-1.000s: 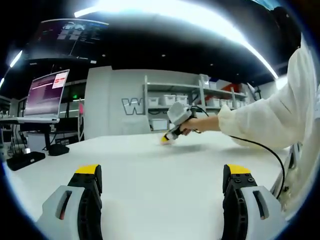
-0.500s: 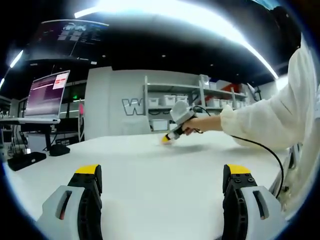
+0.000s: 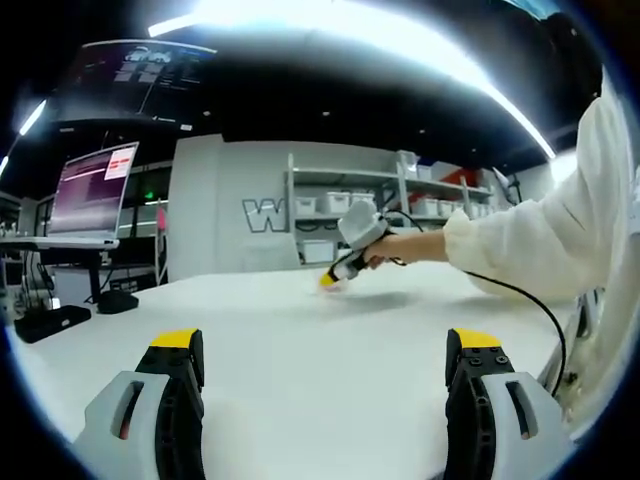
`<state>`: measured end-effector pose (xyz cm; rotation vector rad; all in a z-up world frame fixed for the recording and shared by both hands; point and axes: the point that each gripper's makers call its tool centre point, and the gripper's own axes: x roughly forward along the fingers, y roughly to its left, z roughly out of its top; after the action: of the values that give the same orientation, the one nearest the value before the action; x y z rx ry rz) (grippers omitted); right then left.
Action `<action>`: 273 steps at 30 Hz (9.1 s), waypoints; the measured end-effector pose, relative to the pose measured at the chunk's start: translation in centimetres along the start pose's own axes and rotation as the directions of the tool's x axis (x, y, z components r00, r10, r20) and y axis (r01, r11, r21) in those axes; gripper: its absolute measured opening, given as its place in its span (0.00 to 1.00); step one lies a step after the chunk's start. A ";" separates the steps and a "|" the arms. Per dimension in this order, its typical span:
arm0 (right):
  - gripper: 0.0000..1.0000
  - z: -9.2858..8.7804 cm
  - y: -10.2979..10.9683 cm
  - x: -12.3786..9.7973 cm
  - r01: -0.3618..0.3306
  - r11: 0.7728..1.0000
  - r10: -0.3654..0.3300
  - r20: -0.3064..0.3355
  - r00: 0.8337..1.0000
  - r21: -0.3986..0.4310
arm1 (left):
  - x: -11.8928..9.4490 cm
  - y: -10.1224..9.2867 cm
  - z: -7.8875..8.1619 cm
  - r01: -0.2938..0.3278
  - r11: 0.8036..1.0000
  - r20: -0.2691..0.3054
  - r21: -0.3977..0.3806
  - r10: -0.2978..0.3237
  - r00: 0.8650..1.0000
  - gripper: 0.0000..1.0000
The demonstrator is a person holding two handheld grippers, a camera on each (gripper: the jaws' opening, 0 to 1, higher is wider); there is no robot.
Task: Open the resealable bag by pulling the two sides of the seal apart until the entire bag opening is separated and visibly accessible.
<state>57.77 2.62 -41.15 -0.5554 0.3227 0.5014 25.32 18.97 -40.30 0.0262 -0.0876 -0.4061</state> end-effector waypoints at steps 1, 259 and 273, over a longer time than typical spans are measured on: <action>0.24 0.1 0.0 -0.1 0.001 1.000 -0.001 0.003 1.000 -0.003 | 0.0 0.0 0.0 -0.001 1.000 0.000 0.000 0.001 1.000 1.00; 0.88 -9.7 4.5 -32.2 0.306 0.899 -0.380 0.211 0.900 0.313 | 1.2 -1.1 1.3 0.033 0.999 0.036 0.008 -0.033 0.999 1.00; 0.86 -11.2 5.1 -34.2 0.339 0.850 -0.448 0.215 0.868 0.402 | 1.4 -0.3 0.6 -0.003 1.000 0.001 -0.007 0.003 1.000 1.00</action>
<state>24.82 -12.42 -37.92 -0.1765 -0.0059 0.1089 26.48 18.11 -39.65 0.0190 -0.0872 -0.4030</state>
